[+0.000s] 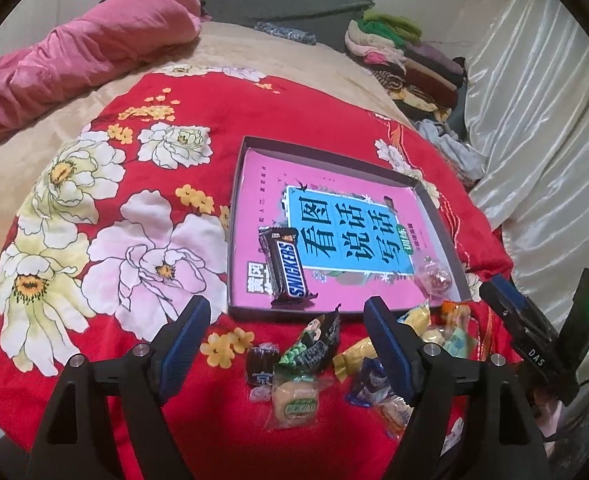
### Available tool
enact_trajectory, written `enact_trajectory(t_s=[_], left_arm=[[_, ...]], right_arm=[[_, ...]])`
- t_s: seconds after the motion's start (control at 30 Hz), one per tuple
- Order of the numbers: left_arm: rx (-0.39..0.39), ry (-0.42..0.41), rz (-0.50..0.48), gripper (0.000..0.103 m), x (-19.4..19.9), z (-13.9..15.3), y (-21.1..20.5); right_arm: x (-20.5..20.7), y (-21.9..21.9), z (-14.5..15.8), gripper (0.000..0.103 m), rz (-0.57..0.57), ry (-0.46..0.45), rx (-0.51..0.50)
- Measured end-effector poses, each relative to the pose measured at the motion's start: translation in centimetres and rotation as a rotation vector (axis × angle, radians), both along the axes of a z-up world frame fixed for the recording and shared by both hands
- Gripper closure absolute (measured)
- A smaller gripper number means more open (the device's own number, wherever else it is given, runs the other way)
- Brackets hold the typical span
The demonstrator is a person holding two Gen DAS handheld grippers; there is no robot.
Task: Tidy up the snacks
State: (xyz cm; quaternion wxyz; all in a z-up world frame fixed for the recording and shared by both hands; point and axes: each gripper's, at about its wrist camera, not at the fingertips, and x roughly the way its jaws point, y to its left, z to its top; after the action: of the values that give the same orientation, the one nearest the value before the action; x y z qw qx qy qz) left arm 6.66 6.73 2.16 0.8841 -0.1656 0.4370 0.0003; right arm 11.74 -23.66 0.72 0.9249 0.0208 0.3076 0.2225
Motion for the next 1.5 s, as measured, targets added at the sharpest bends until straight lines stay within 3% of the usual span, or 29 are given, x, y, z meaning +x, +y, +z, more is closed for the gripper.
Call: enact_trajectory(t_s=[1.03,1.5], left_arm=[[0.062,0.088,-0.073,0.023,-2.1,-3.6,-2.1],[0.06,0.126,-0.087,0.023,-2.2,-4.9,-2.7]], right_arm=[[-0.3,-2.3,-2.5,0.035,-0.124,0.171,-0.009],[0.0,-1.2,-3.9,0.039,-0.051,0.239,-0.007]])
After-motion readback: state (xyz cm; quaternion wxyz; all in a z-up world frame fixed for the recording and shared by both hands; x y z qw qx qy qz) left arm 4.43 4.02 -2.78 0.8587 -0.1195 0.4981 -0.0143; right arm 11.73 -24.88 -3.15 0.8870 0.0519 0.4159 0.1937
